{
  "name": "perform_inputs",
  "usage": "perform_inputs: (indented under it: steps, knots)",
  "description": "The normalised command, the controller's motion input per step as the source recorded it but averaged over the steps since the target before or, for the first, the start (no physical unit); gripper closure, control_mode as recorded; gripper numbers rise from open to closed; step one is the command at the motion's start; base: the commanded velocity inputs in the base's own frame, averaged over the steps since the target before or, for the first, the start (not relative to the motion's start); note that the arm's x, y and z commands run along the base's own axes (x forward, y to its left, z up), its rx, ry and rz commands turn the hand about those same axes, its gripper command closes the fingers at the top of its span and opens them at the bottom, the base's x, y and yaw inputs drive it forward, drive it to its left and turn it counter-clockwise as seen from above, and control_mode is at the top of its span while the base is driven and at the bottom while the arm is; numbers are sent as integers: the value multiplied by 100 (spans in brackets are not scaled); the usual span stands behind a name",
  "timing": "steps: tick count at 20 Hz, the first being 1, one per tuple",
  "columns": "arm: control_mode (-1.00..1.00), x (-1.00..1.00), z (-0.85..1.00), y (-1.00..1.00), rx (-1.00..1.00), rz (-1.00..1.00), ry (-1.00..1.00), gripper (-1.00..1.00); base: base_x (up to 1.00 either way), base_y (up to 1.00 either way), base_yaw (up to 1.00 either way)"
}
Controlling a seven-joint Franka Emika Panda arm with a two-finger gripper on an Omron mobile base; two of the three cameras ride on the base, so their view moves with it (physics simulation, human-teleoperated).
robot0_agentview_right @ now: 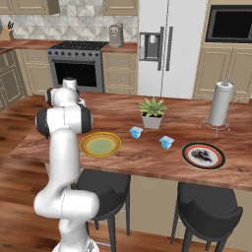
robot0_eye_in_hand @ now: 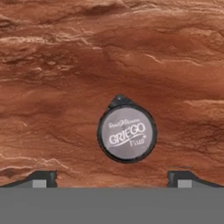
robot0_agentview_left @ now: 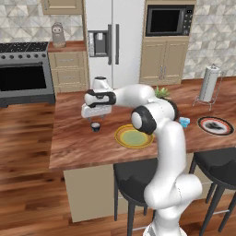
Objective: Place two yogurt containers on each plate.
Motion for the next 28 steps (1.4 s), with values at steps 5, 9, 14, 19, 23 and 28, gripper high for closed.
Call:
perform_inputs:
  steps: [5, 9, 14, 19, 23, 28]
  knots:
    - [-100, 7, -15, -2, 0, 0, 0, -100, 0, 0, 0]
    - [-100, 0, -36, -1, -6, 0, 0, -100, 0, 0, 0]
    - [-100, 0, -39, 0, -2, 0, 0, -100, 0, 0, 0]
    - [-100, 0, -20, 0, 0, 0, 0, -100, 0, 0, 0]
    - [-100, 0, -13, 0, 0, 0, 0, -100, 0, 0, 0]
    - [-100, 0, -14, 0, 0, 0, 0, -100, 0, 0, 0]
